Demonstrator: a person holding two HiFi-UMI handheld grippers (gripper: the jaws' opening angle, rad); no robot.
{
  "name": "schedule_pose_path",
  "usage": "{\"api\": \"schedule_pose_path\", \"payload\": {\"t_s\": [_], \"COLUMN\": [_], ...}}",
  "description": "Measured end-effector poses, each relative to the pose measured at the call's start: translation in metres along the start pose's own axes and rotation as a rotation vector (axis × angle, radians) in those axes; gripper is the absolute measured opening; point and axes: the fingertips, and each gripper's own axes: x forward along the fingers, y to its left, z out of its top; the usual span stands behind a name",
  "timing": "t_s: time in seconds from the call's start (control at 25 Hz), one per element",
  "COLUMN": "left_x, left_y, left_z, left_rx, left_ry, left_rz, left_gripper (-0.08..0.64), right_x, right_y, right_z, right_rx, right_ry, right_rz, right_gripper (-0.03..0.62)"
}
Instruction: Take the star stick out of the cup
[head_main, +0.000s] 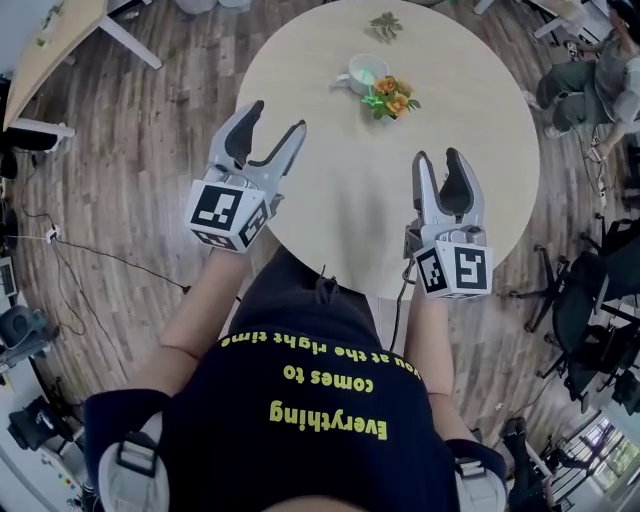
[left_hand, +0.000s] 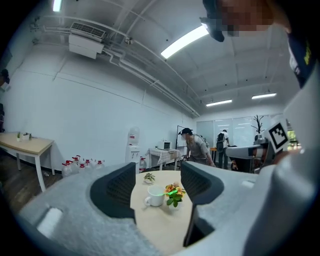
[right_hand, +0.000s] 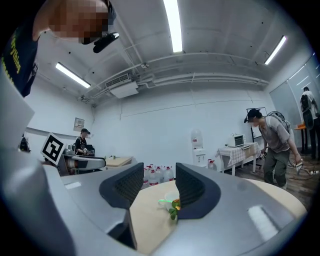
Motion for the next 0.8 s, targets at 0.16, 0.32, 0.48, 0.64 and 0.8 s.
{"api": "schedule_pose_path", "payload": {"t_s": [0.16, 0.32, 0.48, 0.64, 0.8], "left_x": [0.005, 0.015, 0.027, 0.042, 0.059], "left_y": [-0.001, 0.000, 0.008, 0.020, 0.034], "left_z": [-0.001, -0.002, -0.007, -0.010, -0.014], "left_rx": [0.016, 0.027, 0.019, 0.013, 0.004], "left_ry": [0.015, 0.024, 0.035, 0.049, 0.058], "left_rz": [0.010, -0.005, -0.029, -0.068, -0.101], "left_gripper": [0.282, 0.282, 0.282, 0.282, 0.282], "right_x": [0.004, 0.012, 0.024, 0.042, 0.061], "right_y": [-0.005, -0.010, -0.012, -0.011, -0.009], "right_z": [-0.001, -0.008, -0.013, -0.014, -0.019], "right_rx": [0.018, 0.035, 0.041, 0.048, 0.054], "right_ry": [-0.007, 0.007, 0.022, 0.029, 0.045], "right_rz": [0.005, -0.008, -0.031, -0.061, -0.084], "right_gripper": [0.196, 0.196, 0.198, 0.199, 0.199]}}
